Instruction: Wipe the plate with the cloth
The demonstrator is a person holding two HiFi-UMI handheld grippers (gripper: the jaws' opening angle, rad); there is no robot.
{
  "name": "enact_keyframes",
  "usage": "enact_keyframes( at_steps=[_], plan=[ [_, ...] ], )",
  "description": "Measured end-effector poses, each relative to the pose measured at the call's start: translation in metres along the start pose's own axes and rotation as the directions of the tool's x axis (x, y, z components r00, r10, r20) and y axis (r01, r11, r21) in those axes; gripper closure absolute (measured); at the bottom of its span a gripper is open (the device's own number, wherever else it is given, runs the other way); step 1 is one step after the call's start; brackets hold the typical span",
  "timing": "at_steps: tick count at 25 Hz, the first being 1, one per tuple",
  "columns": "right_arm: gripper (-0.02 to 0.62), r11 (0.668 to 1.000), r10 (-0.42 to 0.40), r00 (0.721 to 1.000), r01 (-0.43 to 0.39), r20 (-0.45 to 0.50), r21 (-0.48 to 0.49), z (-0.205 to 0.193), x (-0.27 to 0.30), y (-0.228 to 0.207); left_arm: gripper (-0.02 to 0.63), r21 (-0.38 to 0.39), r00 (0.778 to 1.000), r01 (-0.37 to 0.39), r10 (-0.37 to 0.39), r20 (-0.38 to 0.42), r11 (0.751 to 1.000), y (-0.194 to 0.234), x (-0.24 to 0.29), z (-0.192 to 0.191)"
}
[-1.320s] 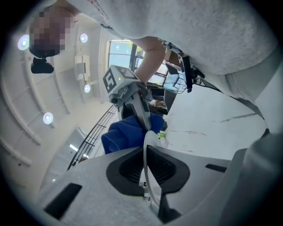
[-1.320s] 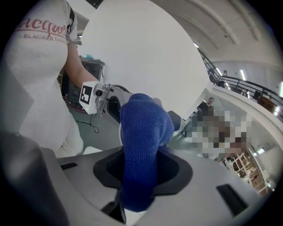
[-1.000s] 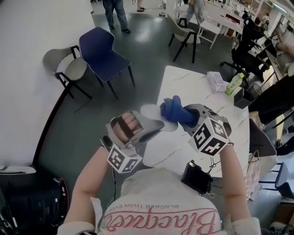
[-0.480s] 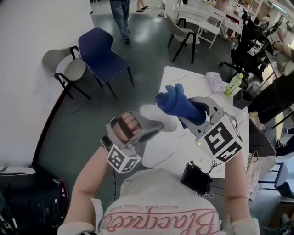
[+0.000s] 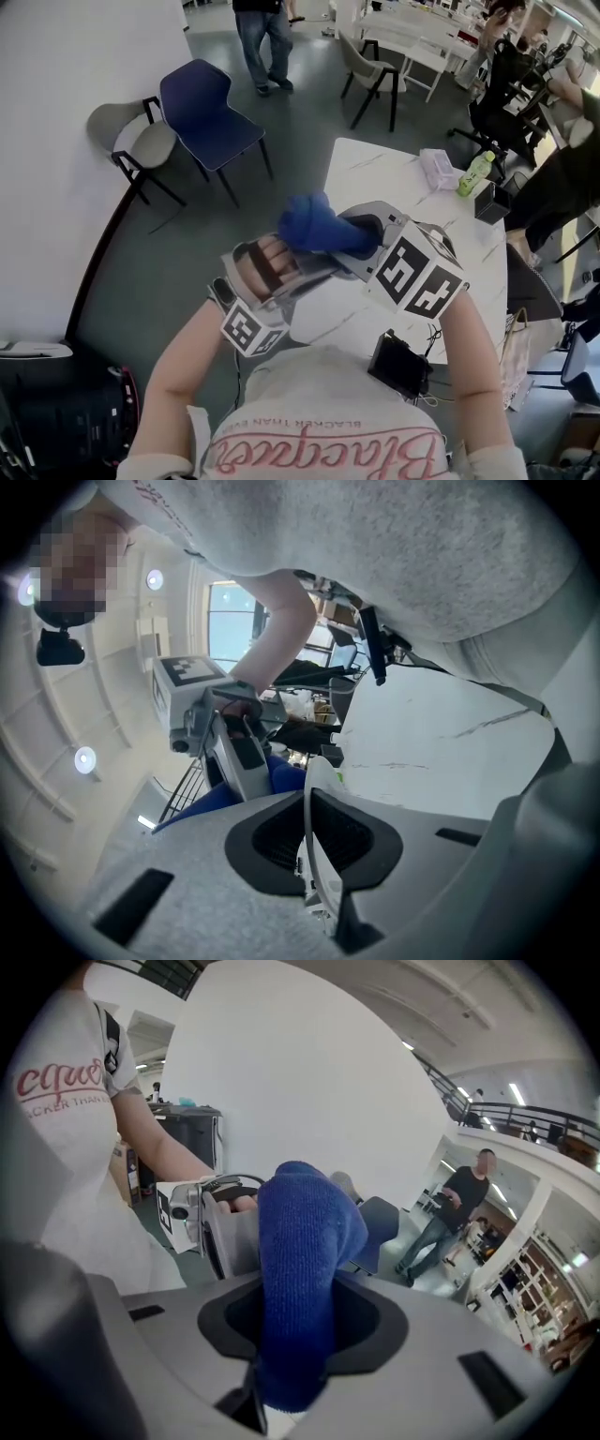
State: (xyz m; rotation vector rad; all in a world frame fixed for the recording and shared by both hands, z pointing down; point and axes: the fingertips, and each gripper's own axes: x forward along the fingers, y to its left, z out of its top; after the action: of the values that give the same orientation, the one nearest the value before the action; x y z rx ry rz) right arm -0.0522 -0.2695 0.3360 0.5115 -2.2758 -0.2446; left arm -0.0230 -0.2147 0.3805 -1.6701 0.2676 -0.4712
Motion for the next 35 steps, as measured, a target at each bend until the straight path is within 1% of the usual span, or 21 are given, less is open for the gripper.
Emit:
enact_keyframes(
  at_steps=[3,7,10,15,18,22,27,30,35],
  plan=[
    [0.463,0.997,0.052,0.998,-0.055,-0.048,-0.059,-0.003,0.010,0.008,0.588,0.036,1.000,0.029,-0.029,-0.003,0.999,-0.007,-0.001,0.004],
    [0.463,0.991,0.104,0.990,-0.110,-0.092,-0.069,-0.011,0.024,0.010,0.588,0.066,0.999,0.054,-0.053,-0.008,0.996,-0.013,-0.003,0.005],
    [0.463,0.992,0.110,0.987,-0.117,-0.120,-0.051,-0.021,0.037,0.003,0.588,0.067,0.999,0.054,-0.053,-0.011,0.996,-0.013,-0.002,0.006],
    [0.463,0.995,0.100,0.980,-0.103,-0.173,-0.013,-0.044,0.057,-0.009,0.588,0.060,0.998,0.056,-0.056,-0.001,0.997,-0.013,-0.001,0.011],
    [0.463,0.996,0.089,0.977,-0.086,-0.194,0.022,-0.062,0.069,-0.016,0.588,0.053,0.998,0.060,-0.060,0.004,0.997,-0.015,0.000,0.013],
    [0.463,0.994,0.073,0.978,-0.056,-0.198,0.090,-0.085,0.081,-0.023,0.588,0.048,0.998,0.065,-0.065,0.013,0.997,-0.017,0.001,0.015],
    [0.463,0.986,0.033,0.971,0.007,-0.238,0.164,-0.125,0.089,-0.032,0.588,0.021,0.999,0.039,-0.040,0.013,0.999,-0.011,0.000,0.012],
    [0.463,0.966,0.002,0.975,0.056,-0.221,0.254,-0.139,0.086,-0.036,0.588,-0.028,1.000,0.013,-0.013,0.006,1.000,-0.005,-0.001,0.007],
    [0.463,0.915,-0.099,0.985,0.146,-0.142,0.375,-0.139,0.063,-0.048,0.588,-0.152,0.999,-0.035,0.033,-0.016,0.988,0.006,-0.001,-0.004]
  ],
)
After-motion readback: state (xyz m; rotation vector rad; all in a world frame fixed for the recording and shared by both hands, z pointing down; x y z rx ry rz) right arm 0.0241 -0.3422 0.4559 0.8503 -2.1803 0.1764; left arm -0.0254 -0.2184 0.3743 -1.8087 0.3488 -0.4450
